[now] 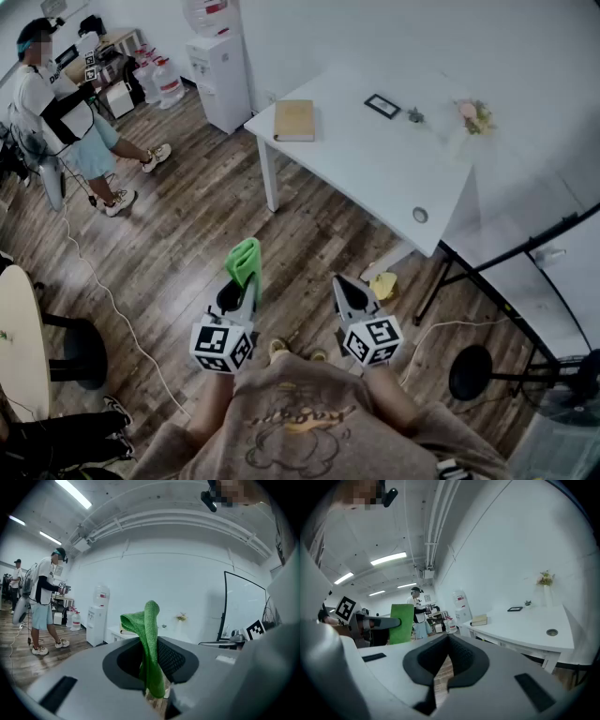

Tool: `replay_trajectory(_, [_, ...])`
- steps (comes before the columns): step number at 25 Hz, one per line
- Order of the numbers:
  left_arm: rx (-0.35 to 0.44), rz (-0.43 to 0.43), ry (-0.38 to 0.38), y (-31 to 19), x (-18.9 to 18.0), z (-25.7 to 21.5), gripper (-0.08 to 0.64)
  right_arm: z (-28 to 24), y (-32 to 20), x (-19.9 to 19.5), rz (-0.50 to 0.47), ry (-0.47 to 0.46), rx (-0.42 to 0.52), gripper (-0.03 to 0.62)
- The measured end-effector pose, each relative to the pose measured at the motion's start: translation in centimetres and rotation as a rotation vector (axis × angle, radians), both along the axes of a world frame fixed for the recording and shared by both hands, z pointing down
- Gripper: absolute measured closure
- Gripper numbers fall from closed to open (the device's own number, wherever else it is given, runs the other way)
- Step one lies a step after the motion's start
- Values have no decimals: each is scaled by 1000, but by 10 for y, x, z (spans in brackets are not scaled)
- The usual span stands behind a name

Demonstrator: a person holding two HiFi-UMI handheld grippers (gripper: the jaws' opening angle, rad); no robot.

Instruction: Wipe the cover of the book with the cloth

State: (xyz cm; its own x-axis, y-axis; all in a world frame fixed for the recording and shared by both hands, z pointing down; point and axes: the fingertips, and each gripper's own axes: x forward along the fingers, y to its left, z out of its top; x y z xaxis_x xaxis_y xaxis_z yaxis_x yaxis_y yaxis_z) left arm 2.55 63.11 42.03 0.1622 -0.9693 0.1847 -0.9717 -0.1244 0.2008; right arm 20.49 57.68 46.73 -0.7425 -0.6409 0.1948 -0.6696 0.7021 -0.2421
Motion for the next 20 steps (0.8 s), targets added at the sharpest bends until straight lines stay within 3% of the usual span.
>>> replay_trajectory(20, [10, 98, -17, -55, -45, 13, 491, 21, -42, -41, 73, -8, -34, 591])
